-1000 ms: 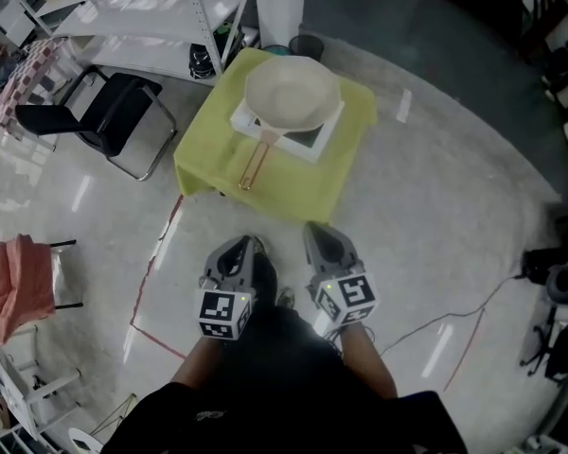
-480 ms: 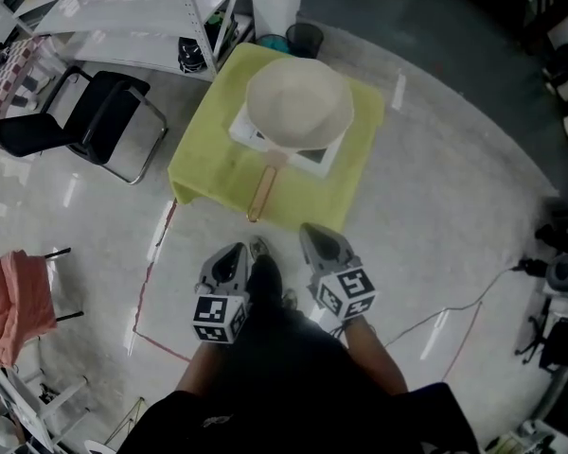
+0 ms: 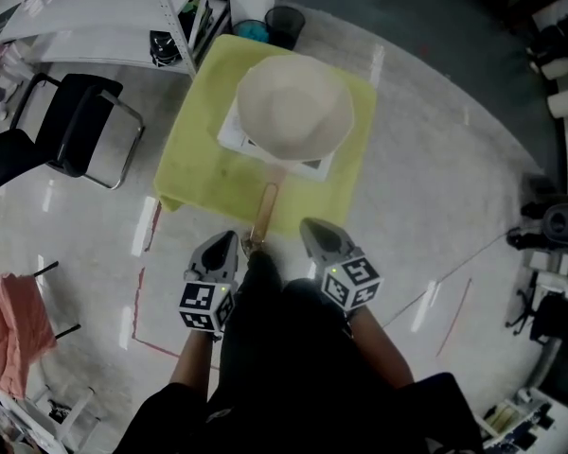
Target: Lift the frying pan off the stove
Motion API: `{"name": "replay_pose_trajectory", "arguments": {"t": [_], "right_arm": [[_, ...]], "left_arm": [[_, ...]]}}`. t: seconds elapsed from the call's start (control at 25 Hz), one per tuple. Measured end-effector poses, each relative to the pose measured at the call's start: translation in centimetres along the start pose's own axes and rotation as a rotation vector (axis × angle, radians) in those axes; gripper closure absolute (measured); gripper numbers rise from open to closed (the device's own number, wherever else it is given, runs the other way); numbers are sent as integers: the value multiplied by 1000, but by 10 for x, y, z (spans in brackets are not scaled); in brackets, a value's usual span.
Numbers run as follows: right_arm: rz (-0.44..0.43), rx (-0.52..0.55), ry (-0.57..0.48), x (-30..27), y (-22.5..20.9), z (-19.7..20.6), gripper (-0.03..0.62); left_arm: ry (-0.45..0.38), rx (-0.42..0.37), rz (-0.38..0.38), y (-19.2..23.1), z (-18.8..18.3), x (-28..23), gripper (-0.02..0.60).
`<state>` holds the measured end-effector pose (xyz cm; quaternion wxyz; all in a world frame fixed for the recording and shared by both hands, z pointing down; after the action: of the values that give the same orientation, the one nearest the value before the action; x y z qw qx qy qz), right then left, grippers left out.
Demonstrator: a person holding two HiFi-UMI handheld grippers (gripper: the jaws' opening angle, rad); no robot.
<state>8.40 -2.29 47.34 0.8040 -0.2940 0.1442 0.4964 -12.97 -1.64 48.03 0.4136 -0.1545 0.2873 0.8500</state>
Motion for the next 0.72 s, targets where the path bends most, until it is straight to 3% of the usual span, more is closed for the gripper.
{"name": "replay_pose_trajectory", "arguments": {"t": [0.12,0.4,0.72], "right_arm": [[12,-3,3,-11,-1,-5,579],[23,-61,30,-26,-11,-2,579],[-71,-243,83,-46,-29,-1,577]], "left_arm": [[28,19,44,12,-2,-13,537],[52,25,58,22,-6,-26,537],[62,64,35,26,-14,-38,537]]}}
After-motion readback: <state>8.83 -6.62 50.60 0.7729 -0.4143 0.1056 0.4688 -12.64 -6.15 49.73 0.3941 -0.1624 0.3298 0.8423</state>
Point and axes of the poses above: the fingertips, and each gripper's own axes: x backward along the fingers, y to its left, z out of its underside, the point moved 6 cm from there along x, backward along the fingers, and after that the axes turned 5 degrees about z, right-handed, at the moved point
